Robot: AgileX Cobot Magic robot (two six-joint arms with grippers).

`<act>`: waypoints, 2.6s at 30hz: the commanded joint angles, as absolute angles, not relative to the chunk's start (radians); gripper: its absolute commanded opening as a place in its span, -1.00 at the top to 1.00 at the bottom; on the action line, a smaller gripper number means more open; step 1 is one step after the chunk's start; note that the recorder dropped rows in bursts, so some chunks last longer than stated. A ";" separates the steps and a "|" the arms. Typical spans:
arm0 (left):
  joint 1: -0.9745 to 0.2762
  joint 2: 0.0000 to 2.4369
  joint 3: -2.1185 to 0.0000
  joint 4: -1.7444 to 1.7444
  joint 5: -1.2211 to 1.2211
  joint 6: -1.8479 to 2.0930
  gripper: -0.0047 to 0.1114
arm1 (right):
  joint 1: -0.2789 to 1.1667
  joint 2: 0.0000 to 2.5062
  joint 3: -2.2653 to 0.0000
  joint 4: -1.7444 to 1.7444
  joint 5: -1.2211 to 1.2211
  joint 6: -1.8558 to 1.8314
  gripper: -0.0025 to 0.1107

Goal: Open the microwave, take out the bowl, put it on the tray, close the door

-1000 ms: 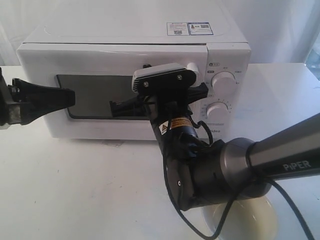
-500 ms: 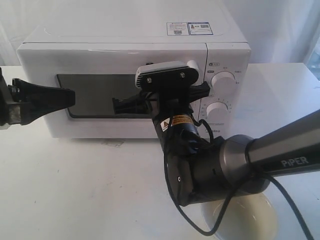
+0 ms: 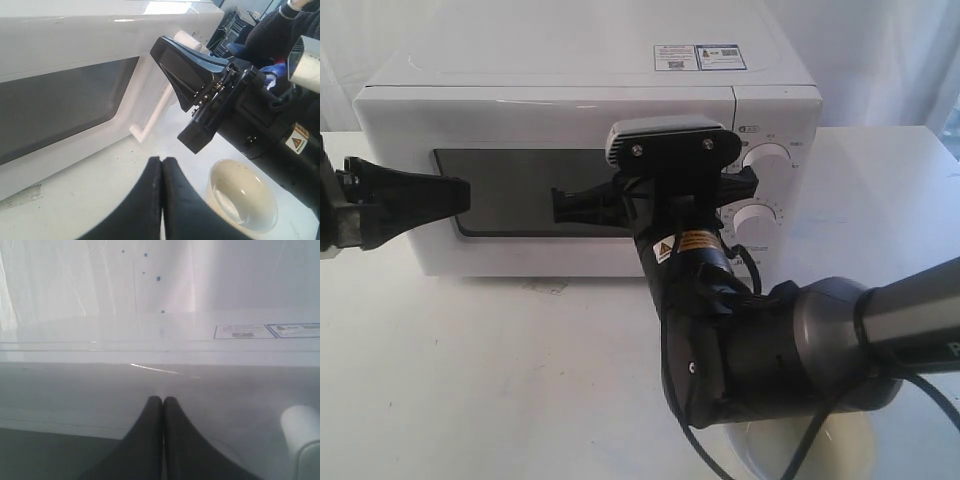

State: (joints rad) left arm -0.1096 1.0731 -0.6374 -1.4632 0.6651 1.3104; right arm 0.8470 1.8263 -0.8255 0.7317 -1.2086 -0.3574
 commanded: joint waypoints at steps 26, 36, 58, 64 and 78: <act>-0.112 0.807 -0.629 -1.415 0.586 1.318 0.92 | 0.847 1.817 -0.814 0.735 -1.221 -0.361 0.96; -0.088 0.318 -0.629 -1.141 0.528 1.296 0.92 | 0.847 1.817 -0.814 0.735 -1.221 -0.361 0.96; -0.090 0.067 -0.341 -1.054 0.159 1.126 0.92 | 0.847 1.817 -0.814 0.735 -1.221 -0.361 0.96; -0.088 0.032 -0.257 -0.859 0.115 0.861 0.92 | 0.847 1.817 -0.814 0.735 -1.221 -0.361 0.96; -0.082 0.000 -0.010 0.006 -0.149 -0.086 0.92 | 0.847 1.817 -0.814 0.735 -1.221 -0.361 0.96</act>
State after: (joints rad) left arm -0.0836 0.0083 -0.0311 -0.0198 -0.1182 -0.0503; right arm 0.8470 1.8248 -0.8170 0.7343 -1.2086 -0.3574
